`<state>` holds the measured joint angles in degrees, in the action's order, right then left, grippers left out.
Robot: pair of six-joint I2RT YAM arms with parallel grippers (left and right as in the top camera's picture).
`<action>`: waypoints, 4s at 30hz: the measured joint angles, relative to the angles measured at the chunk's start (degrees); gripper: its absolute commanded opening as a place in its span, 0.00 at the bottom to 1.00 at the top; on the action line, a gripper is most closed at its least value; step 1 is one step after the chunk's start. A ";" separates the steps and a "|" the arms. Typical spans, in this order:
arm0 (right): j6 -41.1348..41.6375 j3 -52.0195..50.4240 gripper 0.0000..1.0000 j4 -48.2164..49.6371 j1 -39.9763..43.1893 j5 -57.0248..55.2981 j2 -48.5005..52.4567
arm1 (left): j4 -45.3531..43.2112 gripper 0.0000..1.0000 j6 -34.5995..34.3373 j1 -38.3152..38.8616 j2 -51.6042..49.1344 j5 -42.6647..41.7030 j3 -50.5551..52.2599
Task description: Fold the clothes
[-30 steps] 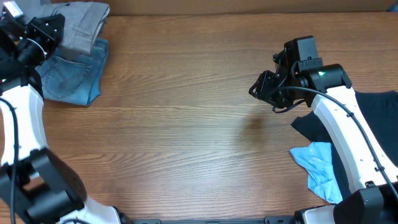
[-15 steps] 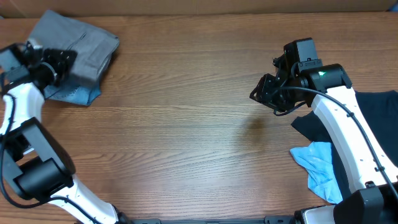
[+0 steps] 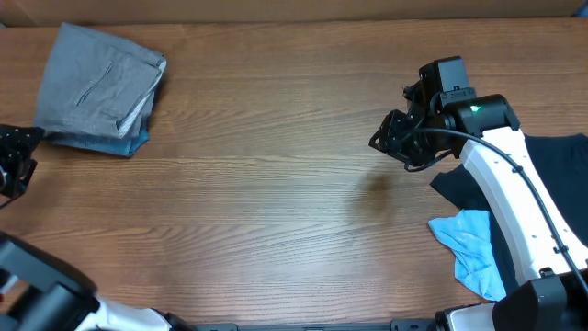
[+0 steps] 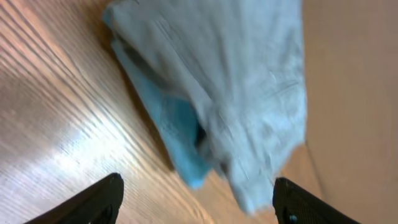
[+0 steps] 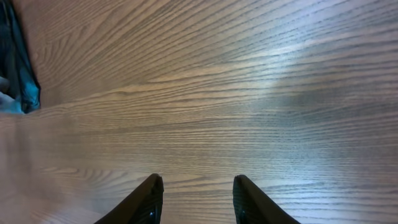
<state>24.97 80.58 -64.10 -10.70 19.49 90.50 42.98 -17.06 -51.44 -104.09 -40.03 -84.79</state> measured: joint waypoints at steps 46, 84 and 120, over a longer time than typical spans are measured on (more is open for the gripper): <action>-18.88 4.37 1.00 5.88 0.00 -7.02 -34.47 | 32.09 1.00 9.01 71.71 37.77 49.37 -0.22; -29.66 -79.52 1.00 68.13 3.21 -3.23 -89.77 | 32.04 1.00 8.79 71.71 22.05 49.75 -0.22; -29.64 -79.52 1.00 60.48 3.21 -3.17 -89.70 | 0.72 1.00 11.58 69.35 41.97 46.88 12.37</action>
<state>-4.67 1.06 -3.62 -7.49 16.32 0.80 43.70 -5.48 17.91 -62.13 6.85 -72.42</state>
